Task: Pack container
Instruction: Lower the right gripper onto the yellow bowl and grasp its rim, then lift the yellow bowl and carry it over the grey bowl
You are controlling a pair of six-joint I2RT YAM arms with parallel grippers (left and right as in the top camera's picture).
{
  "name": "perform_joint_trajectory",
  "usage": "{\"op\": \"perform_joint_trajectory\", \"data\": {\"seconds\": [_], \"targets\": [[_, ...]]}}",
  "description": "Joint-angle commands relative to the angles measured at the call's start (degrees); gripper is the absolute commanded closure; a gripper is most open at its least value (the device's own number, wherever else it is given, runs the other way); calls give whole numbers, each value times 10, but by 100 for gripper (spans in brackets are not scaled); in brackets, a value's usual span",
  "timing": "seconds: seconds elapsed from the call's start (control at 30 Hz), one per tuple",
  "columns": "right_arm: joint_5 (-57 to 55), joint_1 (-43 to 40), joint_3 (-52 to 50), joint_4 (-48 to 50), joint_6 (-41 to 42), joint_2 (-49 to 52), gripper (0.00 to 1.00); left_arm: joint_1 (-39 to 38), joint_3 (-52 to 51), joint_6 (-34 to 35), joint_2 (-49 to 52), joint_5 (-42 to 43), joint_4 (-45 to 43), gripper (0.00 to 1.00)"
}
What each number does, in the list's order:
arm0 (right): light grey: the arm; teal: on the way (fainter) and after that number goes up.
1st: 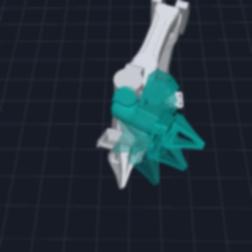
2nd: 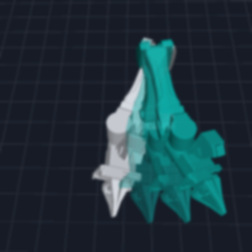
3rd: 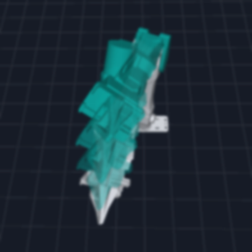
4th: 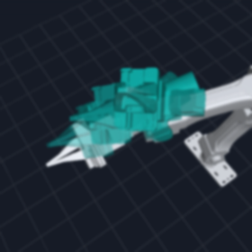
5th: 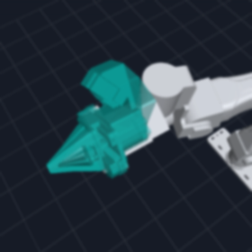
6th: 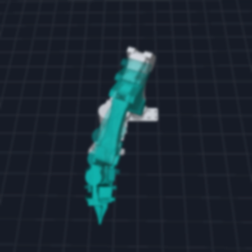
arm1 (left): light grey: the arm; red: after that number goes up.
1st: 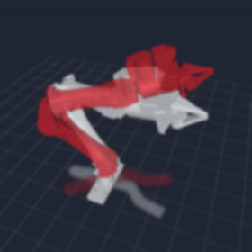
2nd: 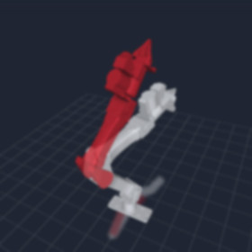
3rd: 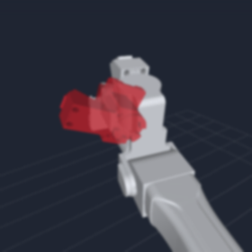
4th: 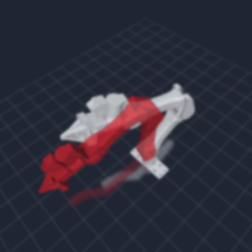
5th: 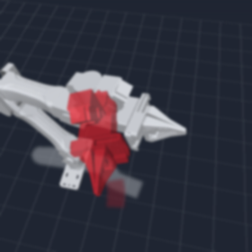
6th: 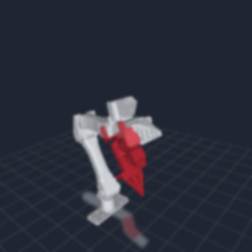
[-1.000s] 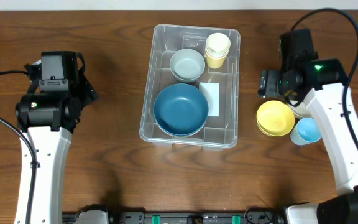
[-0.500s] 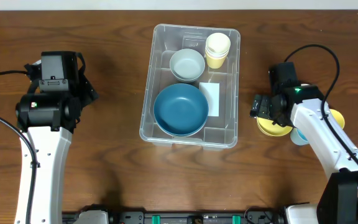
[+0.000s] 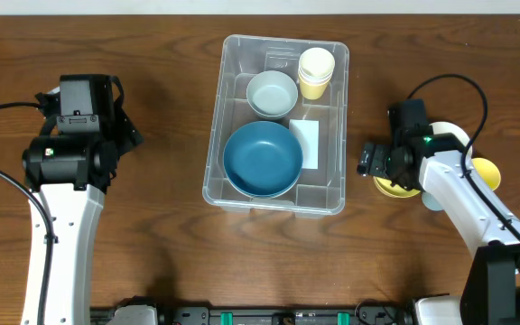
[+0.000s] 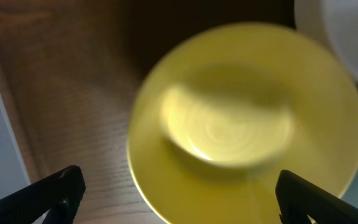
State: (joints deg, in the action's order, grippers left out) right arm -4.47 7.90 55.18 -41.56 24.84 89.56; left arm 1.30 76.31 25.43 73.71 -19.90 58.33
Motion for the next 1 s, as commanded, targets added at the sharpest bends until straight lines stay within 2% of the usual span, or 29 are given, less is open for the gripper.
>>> {"op": "perform_joint_trajectory", "data": {"seconds": [0.0, 0.1, 0.27, 0.5, 0.63, 0.83, 0.97], "targets": [[4, -3, -21, 14, 9, 2, 4, 2, 1, -3, -3, -12, 2, 2], [4, -3, -37, 35, 9, 2, 10, 2, 1, -3, -3, -12, 2, 2], [4, -3, -56, 69, 9, 2, 27, 2, 1, -3, -3, -12, 2, 2], [-2, -3, -65, 90, 8, 5, 40, 2, 1, -3, -3, -12, 2, 2], [-2, -3, -72, 112, 8, 18, 55, 2, 1, -3, -3, -12, 1, 2], [3, -3, -72, 125, 8, 42, 59, 2, 1, -3, -3, -12, 2, 2], [4, -3, -72, 130, 8, 43, 82, 2, 1, -3, -3, -12, 2, 2]]}}
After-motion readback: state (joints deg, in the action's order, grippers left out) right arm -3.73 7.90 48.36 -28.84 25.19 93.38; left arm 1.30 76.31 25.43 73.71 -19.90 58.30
